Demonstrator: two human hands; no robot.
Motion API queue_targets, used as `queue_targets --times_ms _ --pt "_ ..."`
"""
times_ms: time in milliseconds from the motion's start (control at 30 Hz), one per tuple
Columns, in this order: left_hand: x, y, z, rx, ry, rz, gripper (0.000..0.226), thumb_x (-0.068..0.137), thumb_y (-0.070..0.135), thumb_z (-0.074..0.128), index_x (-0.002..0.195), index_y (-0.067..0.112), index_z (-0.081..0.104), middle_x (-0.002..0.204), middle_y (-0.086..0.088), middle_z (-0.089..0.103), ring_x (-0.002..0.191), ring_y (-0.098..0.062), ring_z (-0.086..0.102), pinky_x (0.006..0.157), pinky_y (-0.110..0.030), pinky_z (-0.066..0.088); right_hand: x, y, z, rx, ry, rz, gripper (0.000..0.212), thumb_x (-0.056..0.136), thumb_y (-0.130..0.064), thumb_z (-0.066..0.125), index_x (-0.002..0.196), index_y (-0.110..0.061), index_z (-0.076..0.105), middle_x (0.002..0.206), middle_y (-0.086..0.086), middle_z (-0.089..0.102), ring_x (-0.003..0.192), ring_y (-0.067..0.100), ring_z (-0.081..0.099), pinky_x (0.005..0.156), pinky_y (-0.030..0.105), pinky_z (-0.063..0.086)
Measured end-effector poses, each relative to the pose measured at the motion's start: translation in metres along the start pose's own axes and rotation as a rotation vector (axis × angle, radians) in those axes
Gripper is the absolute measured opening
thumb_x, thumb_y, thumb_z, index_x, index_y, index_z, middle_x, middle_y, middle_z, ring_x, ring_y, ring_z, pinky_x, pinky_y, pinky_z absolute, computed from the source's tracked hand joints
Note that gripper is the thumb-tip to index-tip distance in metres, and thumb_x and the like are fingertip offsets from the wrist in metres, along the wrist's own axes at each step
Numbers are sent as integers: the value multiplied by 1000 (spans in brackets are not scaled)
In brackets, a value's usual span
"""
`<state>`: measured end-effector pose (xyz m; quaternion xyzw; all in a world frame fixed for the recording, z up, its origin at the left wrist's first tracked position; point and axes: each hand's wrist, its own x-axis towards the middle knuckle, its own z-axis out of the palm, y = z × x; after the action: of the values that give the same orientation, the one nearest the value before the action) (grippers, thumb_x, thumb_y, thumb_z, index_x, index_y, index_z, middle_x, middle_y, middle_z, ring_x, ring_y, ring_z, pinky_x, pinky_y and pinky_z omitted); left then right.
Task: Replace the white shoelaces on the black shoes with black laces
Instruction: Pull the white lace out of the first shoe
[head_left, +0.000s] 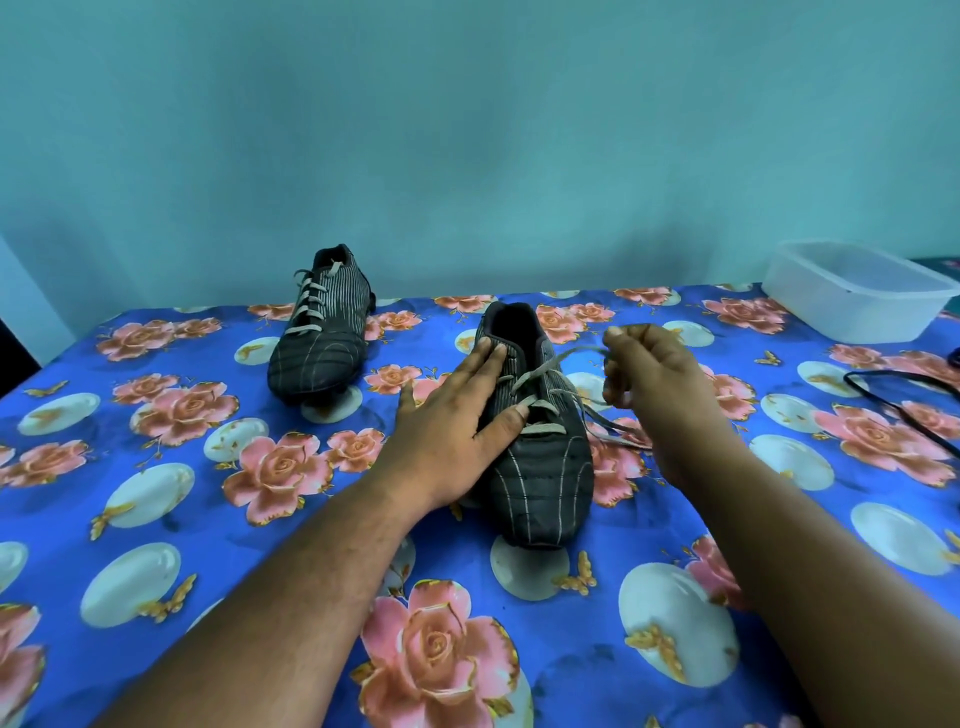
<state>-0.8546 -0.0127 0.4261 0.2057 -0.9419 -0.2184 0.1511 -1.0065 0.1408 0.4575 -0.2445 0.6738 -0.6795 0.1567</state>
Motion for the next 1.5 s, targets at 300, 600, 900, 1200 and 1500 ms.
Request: queue_targets --times_ms 300,600,900,1200,1500 --pt "0 1 0 32 7 1 71 100 62 35 161 38 8 168 21 -4 154 0 6 123 -60 2 -6 14 12 -523 -119 -455 18 97 -31 67 81 -22 69 74 -9 60 76 6 52 70 23 39" --pt "-1 3 -1 29 -1 -9 70 101 60 36 162 38 8 168 22 -5 154 0 5 123 -60 1 -11 -4 -1 -370 -286 -207 22 93 -5 65 105 -22 68 94 -4 67 58 -4 50 60 8 38" --pt "-3 3 -3 6 -15 -13 69 102 60 36 161 42 7 168 24 -6 154 1 4 123 -59 -3 -10 -20 -20 -271 -433 -232 32 87 -45 74 92 -15 64 59 -3 42 58 18 36 56 26 31" --pt "-2 3 -2 18 -9 -13 70 101 61 35 162 39 7 168 22 -5 154 1 4 123 -60 -1 -13 -10 -7 -280 -180 -231 22 95 -29 69 85 -9 67 62 6 37 54 14 29 48 19 27" --pt "-2 4 -2 22 -6 -7 70 102 60 37 162 38 8 169 21 -4 154 0 6 123 -62 0 7 18 -8 -481 158 -217 13 97 -30 63 107 -24 59 99 -3 60 90 19 56 80 35 43"
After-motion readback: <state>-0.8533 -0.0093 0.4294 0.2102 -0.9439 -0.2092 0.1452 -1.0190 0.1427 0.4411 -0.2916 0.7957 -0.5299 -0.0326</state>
